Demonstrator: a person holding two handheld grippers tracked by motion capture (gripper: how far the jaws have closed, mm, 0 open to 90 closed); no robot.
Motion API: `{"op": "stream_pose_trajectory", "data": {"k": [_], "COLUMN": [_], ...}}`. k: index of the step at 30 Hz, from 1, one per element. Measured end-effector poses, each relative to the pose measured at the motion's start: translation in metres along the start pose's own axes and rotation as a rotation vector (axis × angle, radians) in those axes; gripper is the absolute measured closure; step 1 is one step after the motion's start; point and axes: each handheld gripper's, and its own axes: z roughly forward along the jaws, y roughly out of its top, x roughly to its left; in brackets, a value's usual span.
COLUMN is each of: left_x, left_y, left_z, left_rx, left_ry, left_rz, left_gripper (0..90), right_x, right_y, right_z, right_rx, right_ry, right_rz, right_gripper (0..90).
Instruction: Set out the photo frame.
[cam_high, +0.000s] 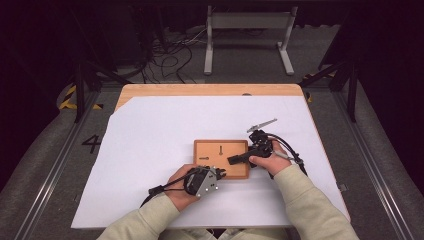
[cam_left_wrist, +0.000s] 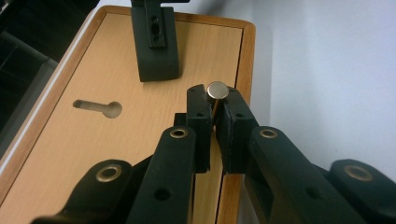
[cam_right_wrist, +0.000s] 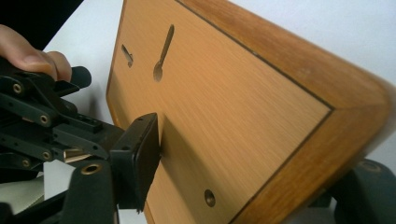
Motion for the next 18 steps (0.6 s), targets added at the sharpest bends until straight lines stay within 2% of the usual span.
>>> {"op": "stream_pose_trajectory", "data": {"k": [1,4,8,14,18], "left_x": [0.001,0.004,0.008,0.014,0.02], "left_y": [0.0,-0.001,-0.002,-0.002,-0.004], "left_z": [0.0,-0.002,-0.012,-0.034,-0.049], "left_rx": [0.0,0.011,-0.004,-0.061,-0.127], "left_ry": [-0.004,-0.046,-0.073,-0.13,-0.148], "left_rz": [-0.003,-0.07,-0.125,-0.257,-0.319], "left_gripper": [83.4,78.1,70.0,60.5,57.3], "right_x": [0.0,0.0,0.004,0.011,0.017], "right_y": [0.0,0.0,0.0,0.0,0.0], "right_z": [0.0,-0.003,-0.007,-0.013,-0.017], "right_rx": [0.001,0.002,0.008,0.02,0.032], "right_ry": [0.003,0.019,0.022,0.017,0.009], "right_rz": [0.0,-0.004,-0.041,-0.118,-0.176], "right_gripper": [36.1,39.4,42.8,47.3,50.3]}}
